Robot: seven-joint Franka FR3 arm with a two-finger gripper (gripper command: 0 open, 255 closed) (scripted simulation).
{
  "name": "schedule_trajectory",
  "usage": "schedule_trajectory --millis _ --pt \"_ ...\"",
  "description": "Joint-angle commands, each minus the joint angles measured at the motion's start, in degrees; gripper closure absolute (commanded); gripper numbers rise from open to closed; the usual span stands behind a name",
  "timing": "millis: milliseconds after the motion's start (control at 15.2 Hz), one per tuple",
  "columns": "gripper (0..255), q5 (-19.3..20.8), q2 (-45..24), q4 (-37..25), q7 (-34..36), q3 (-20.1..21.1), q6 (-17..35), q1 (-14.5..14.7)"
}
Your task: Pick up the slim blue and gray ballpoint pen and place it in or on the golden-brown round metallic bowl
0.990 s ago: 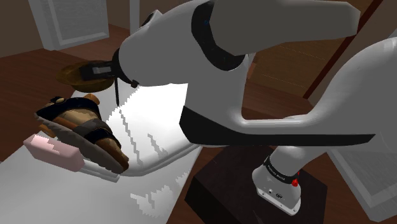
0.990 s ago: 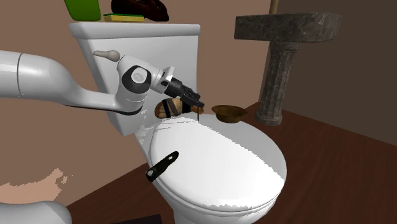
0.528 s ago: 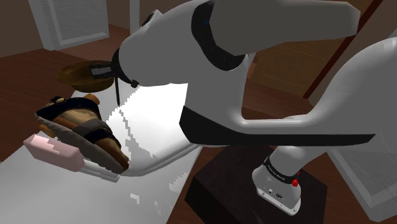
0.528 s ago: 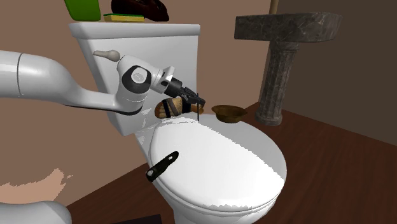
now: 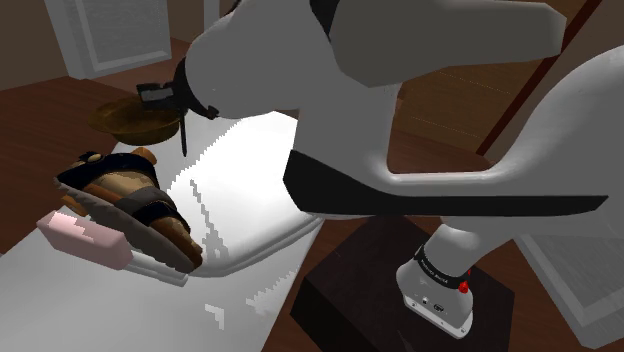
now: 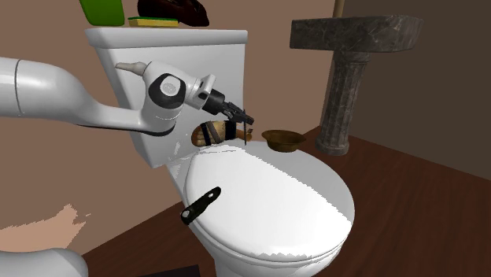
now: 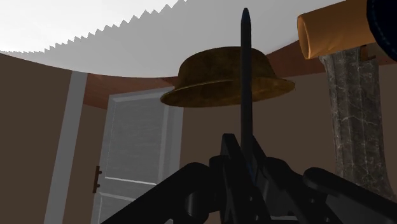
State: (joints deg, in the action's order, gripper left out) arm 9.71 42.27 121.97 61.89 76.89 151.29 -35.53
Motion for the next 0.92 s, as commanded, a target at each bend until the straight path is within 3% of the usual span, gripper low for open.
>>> schedule_trajectory --millis 0,858 --pt "255 0.1 -0.4 -1.0 -0.7 -0.8 -1.1 0.4" --pt "255 0.2 -3.2 -8.2 -5.4 -5.2 -8.4 2.2"
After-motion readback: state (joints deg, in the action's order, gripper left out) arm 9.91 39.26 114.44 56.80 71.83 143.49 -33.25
